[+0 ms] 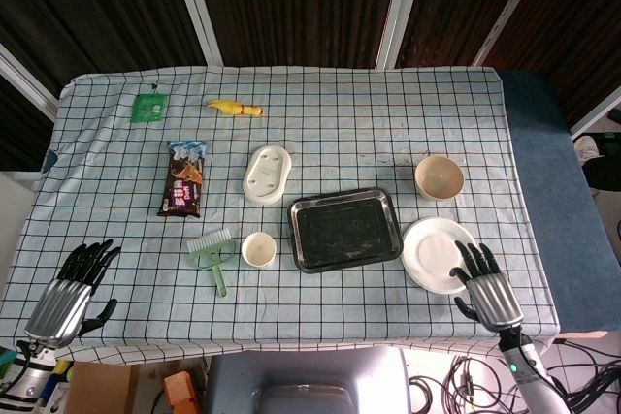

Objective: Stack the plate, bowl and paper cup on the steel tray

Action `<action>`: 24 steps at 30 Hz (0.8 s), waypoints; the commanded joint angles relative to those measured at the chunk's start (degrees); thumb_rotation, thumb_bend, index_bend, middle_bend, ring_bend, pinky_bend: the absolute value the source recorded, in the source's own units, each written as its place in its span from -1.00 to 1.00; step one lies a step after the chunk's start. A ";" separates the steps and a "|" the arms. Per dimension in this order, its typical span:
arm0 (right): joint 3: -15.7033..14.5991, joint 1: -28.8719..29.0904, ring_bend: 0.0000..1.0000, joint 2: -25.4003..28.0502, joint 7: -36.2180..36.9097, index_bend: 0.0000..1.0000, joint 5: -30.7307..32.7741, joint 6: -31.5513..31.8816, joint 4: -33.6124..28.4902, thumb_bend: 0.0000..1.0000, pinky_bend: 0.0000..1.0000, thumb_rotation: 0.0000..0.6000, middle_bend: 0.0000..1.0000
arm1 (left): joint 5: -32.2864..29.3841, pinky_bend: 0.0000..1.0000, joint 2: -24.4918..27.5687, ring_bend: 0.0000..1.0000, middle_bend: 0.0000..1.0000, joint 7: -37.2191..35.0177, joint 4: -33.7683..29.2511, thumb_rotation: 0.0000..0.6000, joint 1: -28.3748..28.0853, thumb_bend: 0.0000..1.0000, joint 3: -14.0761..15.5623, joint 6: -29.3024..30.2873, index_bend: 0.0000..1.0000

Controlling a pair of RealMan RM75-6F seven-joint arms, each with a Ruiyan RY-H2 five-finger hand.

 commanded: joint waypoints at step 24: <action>0.46 1.97 -1.00 -5.04 1.78 -0.03 0.67 -2.06 5.85 -0.58 -1.00 1.00 -0.92 | 0.03 -0.91 0.19 -1.00 -1.00 -1.57 0.29 1.00 0.24 -0.27 0.15 0.78 -1.00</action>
